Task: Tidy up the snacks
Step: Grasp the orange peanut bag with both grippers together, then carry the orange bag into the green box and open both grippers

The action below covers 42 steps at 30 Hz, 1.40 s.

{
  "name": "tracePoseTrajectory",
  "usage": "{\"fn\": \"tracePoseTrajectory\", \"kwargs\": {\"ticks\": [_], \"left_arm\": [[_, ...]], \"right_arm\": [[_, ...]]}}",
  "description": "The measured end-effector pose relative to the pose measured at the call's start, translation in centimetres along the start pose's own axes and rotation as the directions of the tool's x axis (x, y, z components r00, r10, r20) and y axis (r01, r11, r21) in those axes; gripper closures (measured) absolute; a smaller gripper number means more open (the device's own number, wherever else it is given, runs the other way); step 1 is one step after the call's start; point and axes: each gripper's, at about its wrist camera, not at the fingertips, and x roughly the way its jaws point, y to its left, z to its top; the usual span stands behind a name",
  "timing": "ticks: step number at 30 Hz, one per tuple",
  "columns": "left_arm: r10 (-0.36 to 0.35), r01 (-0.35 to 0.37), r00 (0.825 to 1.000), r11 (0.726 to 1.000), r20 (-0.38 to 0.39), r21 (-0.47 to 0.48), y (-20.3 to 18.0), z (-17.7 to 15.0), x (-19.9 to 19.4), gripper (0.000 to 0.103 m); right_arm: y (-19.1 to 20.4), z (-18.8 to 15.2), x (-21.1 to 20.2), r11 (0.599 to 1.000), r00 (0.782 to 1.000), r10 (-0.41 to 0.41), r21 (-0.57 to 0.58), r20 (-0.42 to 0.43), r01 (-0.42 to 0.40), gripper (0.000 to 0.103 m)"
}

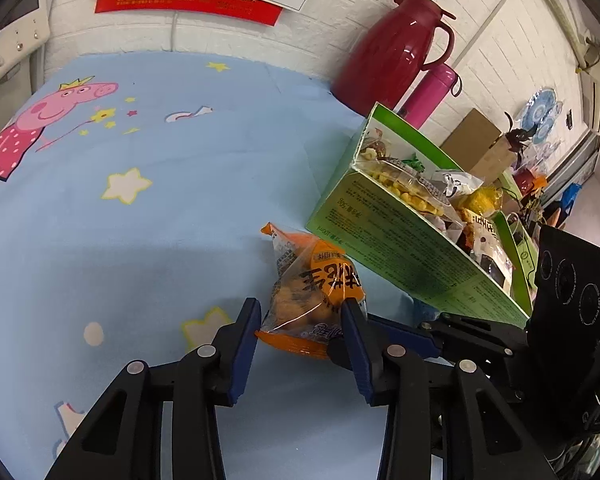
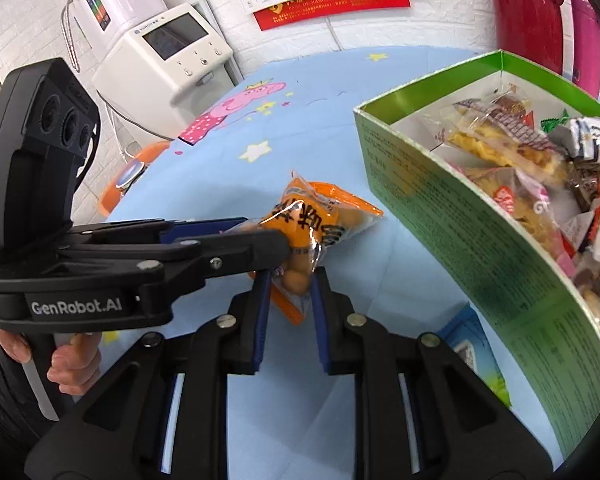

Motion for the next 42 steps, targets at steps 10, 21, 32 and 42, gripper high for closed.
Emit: {"fn": "tracePoseTrajectory", "kwargs": {"ticks": [10,21,32,42], "left_arm": [[-0.003,-0.002,0.996,0.998,0.091,0.058,-4.7,0.8,-4.3,0.061],[-0.024,0.006,0.991,0.99,0.128,0.143,-10.6,4.4,-3.9,0.061],[-0.008,-0.014,0.993,0.983,0.121,0.185,-13.9,7.9,1.7,0.06],[0.107,-0.118,0.984,0.99,0.143,0.077,-11.1,7.1,2.7,0.016]], "right_arm": [[1.2,0.4,-5.6,0.999,0.989,0.007,-0.045,0.145,0.0,0.081],[-2.9,2.0,-10.1,0.999,0.965,-0.003,0.033,0.262,-0.006,0.081],[-8.8,3.1,-10.1,0.988,0.943,-0.141,0.104,0.303,0.114,0.063],[-9.9,3.1,-10.0,0.979,0.941,-0.194,0.114,0.276,0.169,0.032]]}}
